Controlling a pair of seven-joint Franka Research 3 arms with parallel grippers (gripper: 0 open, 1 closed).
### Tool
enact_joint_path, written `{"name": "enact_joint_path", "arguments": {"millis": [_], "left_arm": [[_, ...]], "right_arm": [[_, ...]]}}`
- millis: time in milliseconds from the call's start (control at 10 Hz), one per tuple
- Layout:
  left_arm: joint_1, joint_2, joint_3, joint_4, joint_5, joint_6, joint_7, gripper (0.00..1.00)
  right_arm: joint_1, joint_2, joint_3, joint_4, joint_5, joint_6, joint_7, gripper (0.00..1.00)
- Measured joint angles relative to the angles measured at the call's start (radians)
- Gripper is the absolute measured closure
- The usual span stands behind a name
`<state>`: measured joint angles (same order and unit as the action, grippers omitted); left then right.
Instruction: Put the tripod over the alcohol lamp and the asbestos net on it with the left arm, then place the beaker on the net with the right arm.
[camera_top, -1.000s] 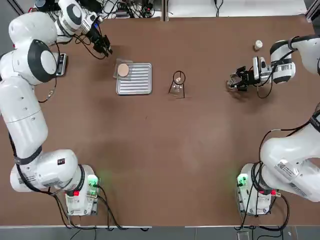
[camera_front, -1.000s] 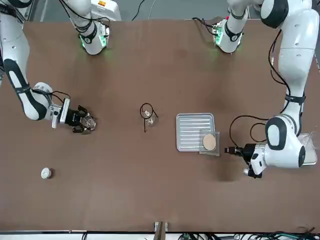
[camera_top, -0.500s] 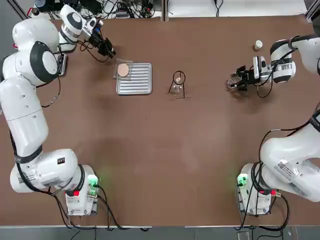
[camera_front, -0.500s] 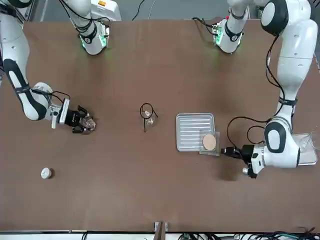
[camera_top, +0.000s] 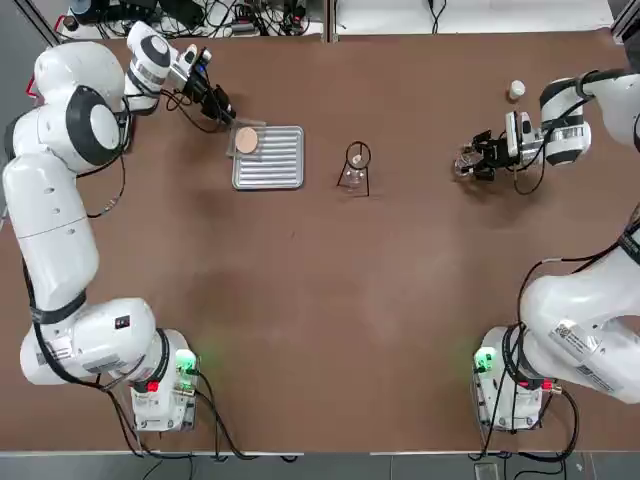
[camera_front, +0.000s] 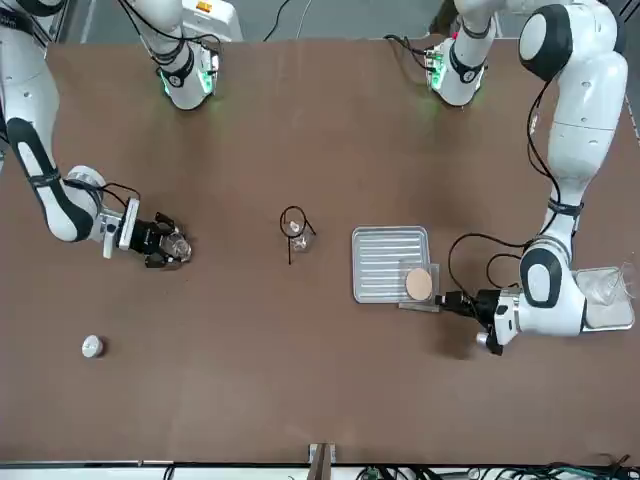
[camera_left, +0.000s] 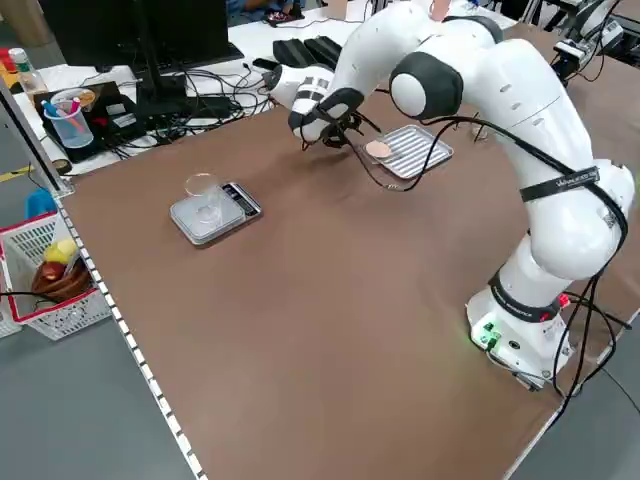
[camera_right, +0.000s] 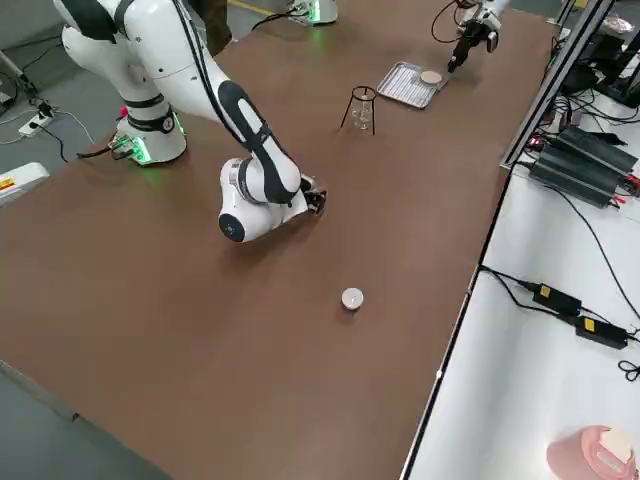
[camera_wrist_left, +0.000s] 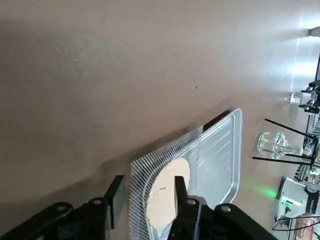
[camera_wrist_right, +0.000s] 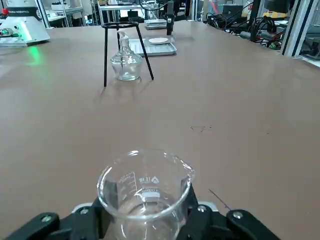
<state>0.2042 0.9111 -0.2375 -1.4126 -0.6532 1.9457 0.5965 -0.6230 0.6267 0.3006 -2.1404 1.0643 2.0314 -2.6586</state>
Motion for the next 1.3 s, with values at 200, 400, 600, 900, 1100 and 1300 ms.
{"name": "enact_joint_path", "arguments": {"millis": [200,400,600,900,1100,1300], "left_arm": [[-0.004,0.008,0.000,0.000,0.001,0.033,0.001,0.52],[-0.014,0.020,0.000,-0.001,0.001,0.040,0.001,0.53],[-0.021,0.023,0.000,-0.001,0.001,0.051,0.001,0.55],[-0.021,0.023,-0.001,-0.001,0.001,0.054,0.001,0.65],[-0.021,0.023,-0.001,-0.001,0.001,0.054,-0.001,0.71],[-0.020,0.023,-0.001,-0.001,0.001,0.054,-0.003,0.80]], "right_arm": [[0.006,0.000,-0.011,0.005,0.000,0.000,0.004,0.41],[0.018,0.000,-0.022,0.010,0.000,-0.003,0.011,0.41],[0.032,-0.001,-0.034,0.014,0.000,-0.009,0.015,0.41],[0.038,-0.002,-0.039,0.016,0.000,-0.011,0.016,0.41],[0.038,-0.002,-0.040,0.016,0.000,-0.011,0.017,0.41],[0.039,-0.002,-0.040,0.016,0.000,-0.011,0.019,0.41]]}}
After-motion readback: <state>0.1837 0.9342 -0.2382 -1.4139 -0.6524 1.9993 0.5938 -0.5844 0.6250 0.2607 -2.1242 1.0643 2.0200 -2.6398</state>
